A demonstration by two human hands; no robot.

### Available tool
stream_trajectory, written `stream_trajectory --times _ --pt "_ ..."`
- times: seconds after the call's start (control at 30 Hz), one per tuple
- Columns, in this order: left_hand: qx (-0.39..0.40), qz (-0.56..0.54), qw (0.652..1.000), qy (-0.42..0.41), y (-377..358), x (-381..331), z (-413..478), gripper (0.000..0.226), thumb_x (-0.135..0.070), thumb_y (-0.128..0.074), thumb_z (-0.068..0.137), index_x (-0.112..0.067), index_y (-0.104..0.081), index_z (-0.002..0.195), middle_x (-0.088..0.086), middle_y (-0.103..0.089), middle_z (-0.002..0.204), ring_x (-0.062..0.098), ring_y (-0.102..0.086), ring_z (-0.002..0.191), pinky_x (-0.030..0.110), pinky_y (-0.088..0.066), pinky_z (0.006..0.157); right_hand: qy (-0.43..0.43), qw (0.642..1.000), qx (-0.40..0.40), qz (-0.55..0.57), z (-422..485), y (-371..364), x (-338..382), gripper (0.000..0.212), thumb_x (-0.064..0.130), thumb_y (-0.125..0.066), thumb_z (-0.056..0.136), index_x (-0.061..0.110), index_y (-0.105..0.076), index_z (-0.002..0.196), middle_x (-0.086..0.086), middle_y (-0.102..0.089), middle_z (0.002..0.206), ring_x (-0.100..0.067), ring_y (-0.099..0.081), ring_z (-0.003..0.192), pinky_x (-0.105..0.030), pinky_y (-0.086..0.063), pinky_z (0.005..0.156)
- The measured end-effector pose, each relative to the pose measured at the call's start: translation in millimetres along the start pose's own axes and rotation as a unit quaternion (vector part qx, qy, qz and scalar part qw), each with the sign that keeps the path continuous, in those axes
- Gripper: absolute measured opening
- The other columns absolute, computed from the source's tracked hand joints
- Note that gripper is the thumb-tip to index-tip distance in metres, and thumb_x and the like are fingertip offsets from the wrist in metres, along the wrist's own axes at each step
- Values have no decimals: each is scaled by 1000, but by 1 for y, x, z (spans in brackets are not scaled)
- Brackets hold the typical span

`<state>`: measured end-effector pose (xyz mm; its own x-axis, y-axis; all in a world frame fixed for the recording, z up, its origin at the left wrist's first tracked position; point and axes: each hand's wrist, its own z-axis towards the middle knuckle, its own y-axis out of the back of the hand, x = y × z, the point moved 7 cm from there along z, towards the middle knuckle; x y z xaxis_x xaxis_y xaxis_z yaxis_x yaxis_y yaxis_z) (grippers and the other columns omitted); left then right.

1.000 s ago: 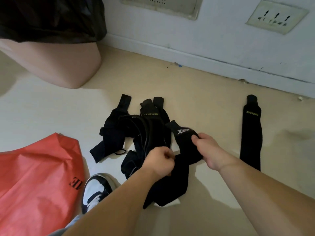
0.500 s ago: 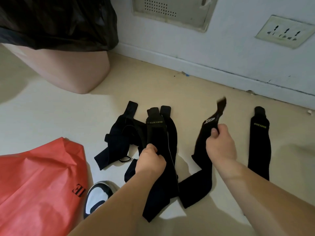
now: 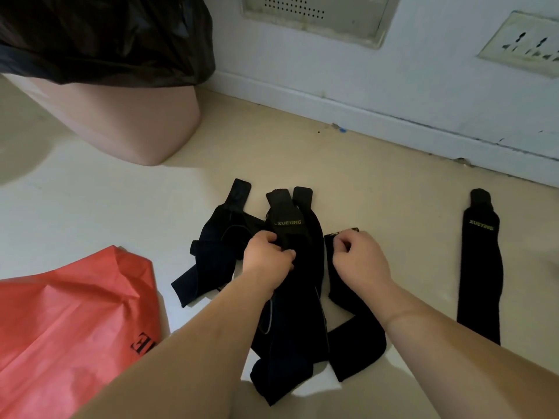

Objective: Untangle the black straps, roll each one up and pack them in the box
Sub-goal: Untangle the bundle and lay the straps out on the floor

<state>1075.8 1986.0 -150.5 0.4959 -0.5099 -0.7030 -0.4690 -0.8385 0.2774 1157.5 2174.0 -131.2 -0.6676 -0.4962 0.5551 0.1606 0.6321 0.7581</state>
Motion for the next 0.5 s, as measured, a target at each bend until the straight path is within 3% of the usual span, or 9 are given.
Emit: stream_trajectory --times 0.03,0.1,0.2,0.3,0.37,0.43,0.5 --pt "15 -1 1000 5 -3 0 -5 61 -7 -76 93 -11 -51 148 2 -73 95 15 -74 80 24 -59 63 -20 998 32 46 1 -6 0 15 25 -57 104 23 -71 102 0 -69 105 -23 -66 100 -33 -50 76" --pt "62 2 998 1 -14 -1 -19 49 -4 -75 89 -14 -60 134 4 -73 87 11 -67 60 20 -50 48 -97 976 106 166 -2 -21 -1 21 41 -61 103 24 -71 105 1 -73 105 -20 -69 99 -39 -59 89" --pt "145 4 989 -29 -37 8 -42 40 1 -69 86 -23 -63 117 1 -68 70 10 -58 44 23 -48 44 -189 934 176 247 -8 -32 -6 39 58 -69 96 24 -72 113 -3 -76 109 -26 -72 104 -47 -60 96" --pt "217 72 973 -43 -56 21 -57 29 -2 -65 90 -30 -64 98 0 -68 74 8 -60 43 24 -50 45 -212 913 188 293 -11 -31 -11 26 36 -76 98 16 -76 115 -9 -80 106 -28 -77 95 -36 -61 76" --pt "237 87 967 -30 -59 23 -63 23 -4 -59 92 -26 -67 93 6 -70 77 13 -61 44 27 -49 43 -231 896 164 342 -10 -30 -19 20 19 -68 103 17 -77 120 -12 -80 109 -31 -76 98 -37 -60 75" --pt "202 43 978 -8 -51 21 -59 25 -3 -51 94 -21 -69 92 11 -69 79 19 -63 46 27 -47 42 -254 873 140 392 -8 -30 -26 27 9 -58 104 19 -76 122 -12 -79 112 -32 -75 102 -42 -60 83" --pt "98 -18 995 13 -28 23 -46 25 -8 -48 98 -17 -70 93 11 -71 80 22 -66 51 30 -49 47 -269 851 128 433 -7 -28 -31 30 7 -54 105 18 -74 125 -13 -78 113 -33 -73 100 -43 -59 84"
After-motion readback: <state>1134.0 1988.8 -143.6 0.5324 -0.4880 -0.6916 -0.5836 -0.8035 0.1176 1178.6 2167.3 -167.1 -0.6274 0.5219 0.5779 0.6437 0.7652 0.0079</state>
